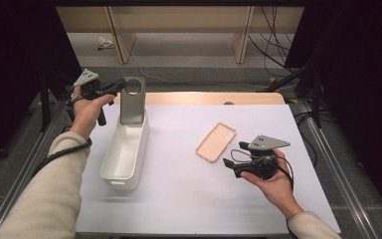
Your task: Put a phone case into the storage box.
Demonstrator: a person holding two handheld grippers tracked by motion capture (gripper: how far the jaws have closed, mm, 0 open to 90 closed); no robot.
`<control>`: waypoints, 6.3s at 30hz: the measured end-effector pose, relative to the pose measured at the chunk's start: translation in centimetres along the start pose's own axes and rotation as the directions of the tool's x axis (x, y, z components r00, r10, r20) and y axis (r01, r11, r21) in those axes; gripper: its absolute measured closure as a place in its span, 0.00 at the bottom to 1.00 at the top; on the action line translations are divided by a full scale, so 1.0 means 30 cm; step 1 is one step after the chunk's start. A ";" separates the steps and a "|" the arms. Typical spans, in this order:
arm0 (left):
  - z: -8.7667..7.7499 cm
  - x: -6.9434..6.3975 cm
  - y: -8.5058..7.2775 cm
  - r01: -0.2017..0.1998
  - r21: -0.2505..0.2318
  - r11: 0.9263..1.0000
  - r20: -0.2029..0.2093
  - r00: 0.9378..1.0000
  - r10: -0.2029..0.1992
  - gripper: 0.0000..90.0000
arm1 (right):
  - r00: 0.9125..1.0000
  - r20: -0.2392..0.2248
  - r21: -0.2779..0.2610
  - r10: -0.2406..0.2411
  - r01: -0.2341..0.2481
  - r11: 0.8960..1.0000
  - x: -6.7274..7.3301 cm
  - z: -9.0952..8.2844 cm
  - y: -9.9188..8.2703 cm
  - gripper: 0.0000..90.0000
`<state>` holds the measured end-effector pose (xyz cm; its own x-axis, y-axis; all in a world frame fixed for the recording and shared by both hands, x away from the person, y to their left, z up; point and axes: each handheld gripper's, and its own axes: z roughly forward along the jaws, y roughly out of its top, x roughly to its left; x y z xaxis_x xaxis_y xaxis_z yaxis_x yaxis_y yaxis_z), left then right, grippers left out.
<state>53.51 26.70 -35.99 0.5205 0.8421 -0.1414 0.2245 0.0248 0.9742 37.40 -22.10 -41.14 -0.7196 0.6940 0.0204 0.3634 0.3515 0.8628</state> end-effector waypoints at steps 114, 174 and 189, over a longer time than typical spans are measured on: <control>0.039 0.089 -0.178 0.089 0.160 0.983 -0.062 0.995 -0.080 0.88 | 1.000 -0.013 0.017 -0.005 0.005 1.000 0.006 0.012 -0.006 0.20; 0.073 0.088 -0.185 0.027 0.256 0.966 -0.107 0.994 0.001 0.75 | 1.000 -0.020 0.021 -0.005 0.006 1.000 0.006 0.014 -0.007 0.20; 0.087 0.063 -0.172 0.050 0.334 0.941 -0.152 0.988 0.001 0.34 | 1.000 -0.023 0.021 -0.006 0.006 1.000 0.007 0.014 -0.007 0.20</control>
<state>55.48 26.77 -41.73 0.3897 0.9141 -0.1121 0.5126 -0.1142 0.8510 37.41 -21.76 -41.51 -0.7350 0.6776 0.0268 0.3714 0.3692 0.8519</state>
